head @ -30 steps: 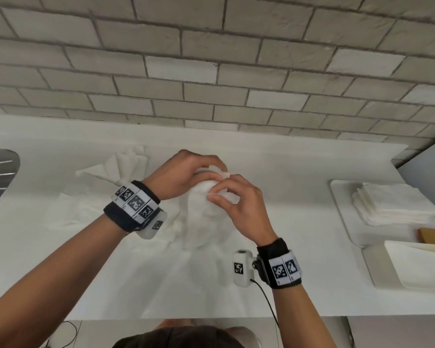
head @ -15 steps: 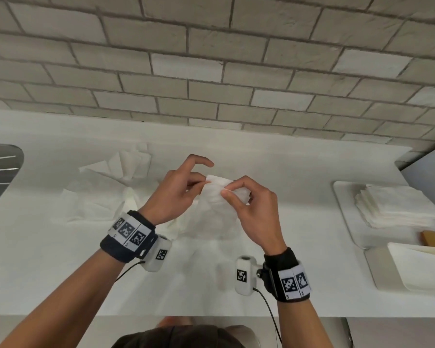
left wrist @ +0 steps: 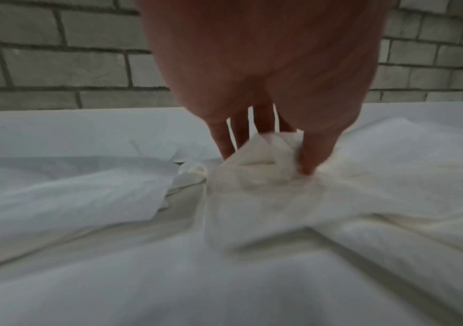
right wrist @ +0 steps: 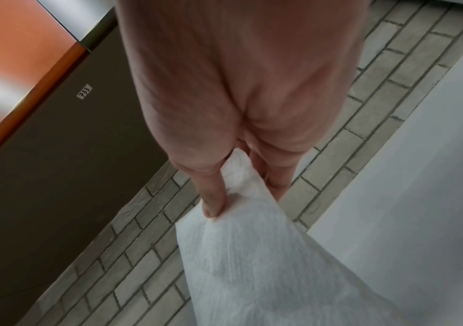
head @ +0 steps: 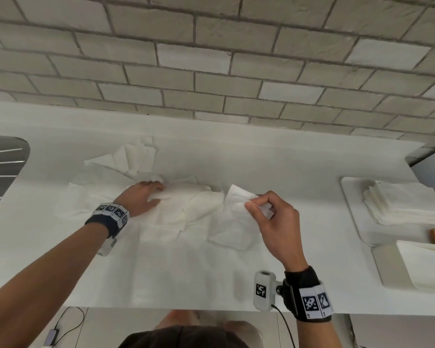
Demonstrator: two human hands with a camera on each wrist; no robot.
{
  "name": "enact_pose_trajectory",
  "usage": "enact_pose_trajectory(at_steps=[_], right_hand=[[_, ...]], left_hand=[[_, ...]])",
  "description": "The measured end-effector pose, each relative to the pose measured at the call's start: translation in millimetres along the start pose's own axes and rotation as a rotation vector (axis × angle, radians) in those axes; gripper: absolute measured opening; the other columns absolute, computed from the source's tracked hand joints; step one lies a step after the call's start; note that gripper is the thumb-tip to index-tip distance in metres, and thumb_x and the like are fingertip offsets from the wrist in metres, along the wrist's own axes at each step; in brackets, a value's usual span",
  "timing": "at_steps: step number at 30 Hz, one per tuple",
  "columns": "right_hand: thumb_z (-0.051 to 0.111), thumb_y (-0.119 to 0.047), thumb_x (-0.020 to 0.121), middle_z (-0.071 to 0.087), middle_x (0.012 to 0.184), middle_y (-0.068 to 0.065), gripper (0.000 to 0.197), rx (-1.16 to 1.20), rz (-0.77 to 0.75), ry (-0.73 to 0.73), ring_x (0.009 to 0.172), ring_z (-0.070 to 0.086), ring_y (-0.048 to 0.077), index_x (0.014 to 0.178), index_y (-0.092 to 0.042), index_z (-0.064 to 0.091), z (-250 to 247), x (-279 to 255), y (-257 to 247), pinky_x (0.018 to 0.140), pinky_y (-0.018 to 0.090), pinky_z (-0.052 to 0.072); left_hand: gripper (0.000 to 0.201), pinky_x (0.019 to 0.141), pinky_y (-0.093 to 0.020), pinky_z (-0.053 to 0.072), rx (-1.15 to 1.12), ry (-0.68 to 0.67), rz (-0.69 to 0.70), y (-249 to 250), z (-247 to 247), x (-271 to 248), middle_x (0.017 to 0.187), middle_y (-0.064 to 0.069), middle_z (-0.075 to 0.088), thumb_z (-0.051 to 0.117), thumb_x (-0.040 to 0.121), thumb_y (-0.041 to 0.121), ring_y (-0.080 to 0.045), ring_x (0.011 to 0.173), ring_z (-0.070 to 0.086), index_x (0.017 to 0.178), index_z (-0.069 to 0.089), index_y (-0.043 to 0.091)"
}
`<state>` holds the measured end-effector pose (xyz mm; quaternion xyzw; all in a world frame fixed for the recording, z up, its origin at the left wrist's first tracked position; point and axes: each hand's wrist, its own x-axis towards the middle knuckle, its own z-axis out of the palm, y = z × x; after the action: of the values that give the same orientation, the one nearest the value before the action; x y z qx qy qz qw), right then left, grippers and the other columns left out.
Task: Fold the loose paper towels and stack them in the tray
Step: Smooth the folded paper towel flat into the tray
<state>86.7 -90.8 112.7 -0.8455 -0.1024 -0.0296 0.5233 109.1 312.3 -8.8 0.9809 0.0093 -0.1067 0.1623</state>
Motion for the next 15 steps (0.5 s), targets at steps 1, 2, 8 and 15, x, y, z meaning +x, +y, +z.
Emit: enact_pose_trajectory(at_steps=[1,2,8,15], right_hand=[[0.081,-0.027,0.098,0.077,0.092,-0.022,0.017,0.003,0.001,-0.007,0.074,0.063,0.007,0.085,-0.024,0.069,1,-2,1,0.067,0.017,0.044],[0.081,-0.028,0.098,0.077,0.094,-0.022,0.017,0.006,0.003,-0.016,0.075,0.064,0.007,0.086,-0.024,0.069,1,-3,2,0.068,0.018,0.045],[0.083,-0.026,0.096,0.078,0.105,-0.021,0.013,0.052,-0.006,-0.119,0.100,0.075,0.009,0.092,-0.026,0.071,3,-4,-1,0.082,0.022,0.053],[0.086,-0.019,0.093,0.075,0.105,-0.013,0.030,0.164,-0.055,-0.150,0.107,0.073,0.015,0.115,-0.025,0.067,4,16,-23,0.080,0.029,0.061]], left_hand=[[0.035,0.094,-0.044,0.055,0.025,0.013,0.019,1,1,2,0.132,-0.007,0.070,0.066,0.098,0.027,-0.034,0.117,0.068,0.133,0.062,0.024],[0.029,0.090,-0.044,0.056,0.040,0.025,0.035,2,2,4,0.126,-0.008,0.073,0.063,0.101,0.025,-0.035,0.111,0.070,0.130,0.066,0.022],[0.006,0.079,-0.027,0.050,-0.460,0.246,0.079,54,-25,2,0.101,0.005,0.076,0.064,0.105,0.027,-0.008,0.092,0.071,0.110,0.067,0.024],[0.018,0.078,-0.039,0.052,-1.184,0.221,0.072,144,-49,-9,0.103,-0.011,0.079,0.073,0.100,0.033,-0.026,0.088,0.068,0.112,0.071,0.020]])
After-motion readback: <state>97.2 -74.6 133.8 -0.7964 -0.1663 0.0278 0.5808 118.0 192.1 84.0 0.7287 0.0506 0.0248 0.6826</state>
